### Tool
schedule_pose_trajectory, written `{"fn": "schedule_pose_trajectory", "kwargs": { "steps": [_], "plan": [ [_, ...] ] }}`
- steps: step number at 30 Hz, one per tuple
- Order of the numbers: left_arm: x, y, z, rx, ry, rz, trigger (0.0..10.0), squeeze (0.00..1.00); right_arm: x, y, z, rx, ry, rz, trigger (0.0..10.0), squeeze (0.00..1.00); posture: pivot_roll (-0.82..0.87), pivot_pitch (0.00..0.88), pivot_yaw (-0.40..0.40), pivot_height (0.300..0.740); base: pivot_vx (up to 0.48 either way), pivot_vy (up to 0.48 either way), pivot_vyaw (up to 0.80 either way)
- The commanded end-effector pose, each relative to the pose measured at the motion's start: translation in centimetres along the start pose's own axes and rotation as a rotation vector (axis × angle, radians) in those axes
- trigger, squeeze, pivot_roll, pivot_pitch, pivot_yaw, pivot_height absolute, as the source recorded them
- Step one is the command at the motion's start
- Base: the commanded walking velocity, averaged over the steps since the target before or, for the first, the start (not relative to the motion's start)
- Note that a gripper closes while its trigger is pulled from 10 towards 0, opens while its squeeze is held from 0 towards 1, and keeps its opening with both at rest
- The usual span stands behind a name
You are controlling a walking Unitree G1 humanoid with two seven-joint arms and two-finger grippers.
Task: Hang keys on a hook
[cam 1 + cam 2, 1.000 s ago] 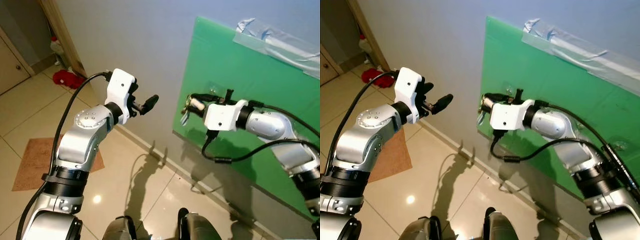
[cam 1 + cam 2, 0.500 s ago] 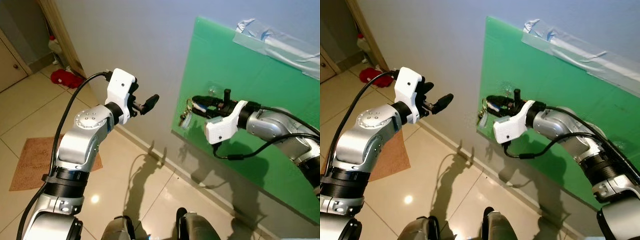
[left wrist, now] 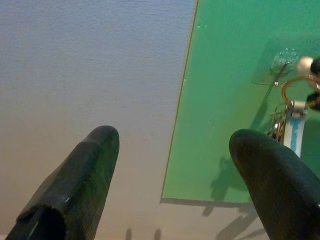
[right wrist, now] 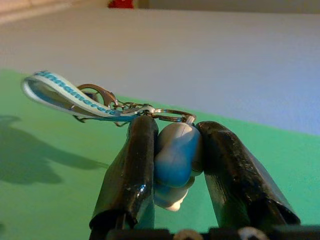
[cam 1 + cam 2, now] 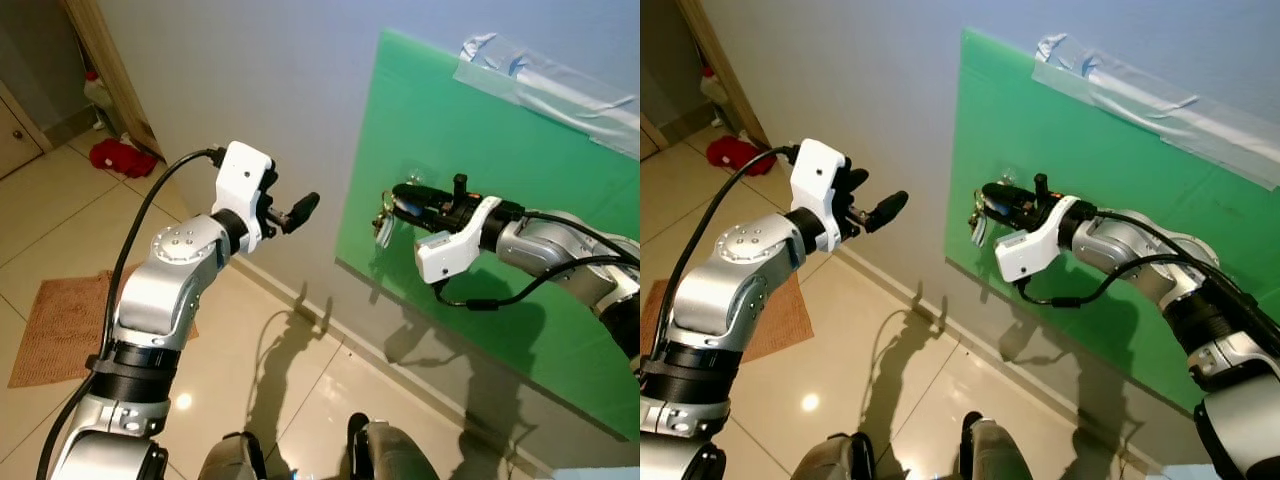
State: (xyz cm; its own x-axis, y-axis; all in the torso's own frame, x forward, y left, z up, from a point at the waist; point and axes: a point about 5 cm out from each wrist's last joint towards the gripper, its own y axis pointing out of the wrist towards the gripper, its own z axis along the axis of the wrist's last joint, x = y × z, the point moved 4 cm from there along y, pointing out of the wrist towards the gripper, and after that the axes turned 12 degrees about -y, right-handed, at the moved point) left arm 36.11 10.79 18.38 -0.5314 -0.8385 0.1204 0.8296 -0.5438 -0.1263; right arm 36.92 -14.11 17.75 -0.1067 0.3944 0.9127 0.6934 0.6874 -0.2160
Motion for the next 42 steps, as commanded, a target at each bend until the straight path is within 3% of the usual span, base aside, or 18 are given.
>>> {"fn": "schedule_pose_trajectory", "kwargs": {
  "steps": [1, 12, 19, 30, 42],
  "plan": [
    [0.3, -0.1, 0.0, -0.002, 0.002, -0.006, 10.0, 0.00, 0.3, 0.0, -0.5, -0.013, -0.034, -0.014, 0.0, 0.00, -0.11, 0.167, -0.027, 0.740, 0.000, 0.000, 0.00],
    [0.1, -0.2, 0.4, 0.003, 0.013, -0.006, 10.0, 0.00, -0.2, 0.5, -0.9, -0.040, -0.066, -0.023, 0.0, 0.00, -0.10, 0.154, -0.016, 0.740, 0.000, 0.000, 0.00],
    [-0.1, -0.5, 0.5, 0.002, 0.020, -0.001, 10.0, 0.00, -1.6, 0.5, -0.9, -0.048, -0.086, 0.015, 0.0, 0.00, -0.08, 0.152, -0.015, 0.740, 0.000, 0.000, 0.00],
    [-0.1, -0.6, 0.4, -0.004, 0.025, 0.001, 10.0, 0.00, -1.9, 0.1, -3.0, -0.140, -0.164, 0.040, 0.0, 0.00, -0.09, 0.158, -0.010, 0.740, 0.000, 0.000, 0.00],
    [0.1, -0.5, 0.4, -0.006, 0.027, -0.006, 10.0, 0.00, -1.1, 0.0, -3.3, -0.158, -0.172, -0.010, 0.0, 0.00, -0.09, 0.160, -0.007, 0.740, 0.000, 0.000, 0.00]
  ]
}}
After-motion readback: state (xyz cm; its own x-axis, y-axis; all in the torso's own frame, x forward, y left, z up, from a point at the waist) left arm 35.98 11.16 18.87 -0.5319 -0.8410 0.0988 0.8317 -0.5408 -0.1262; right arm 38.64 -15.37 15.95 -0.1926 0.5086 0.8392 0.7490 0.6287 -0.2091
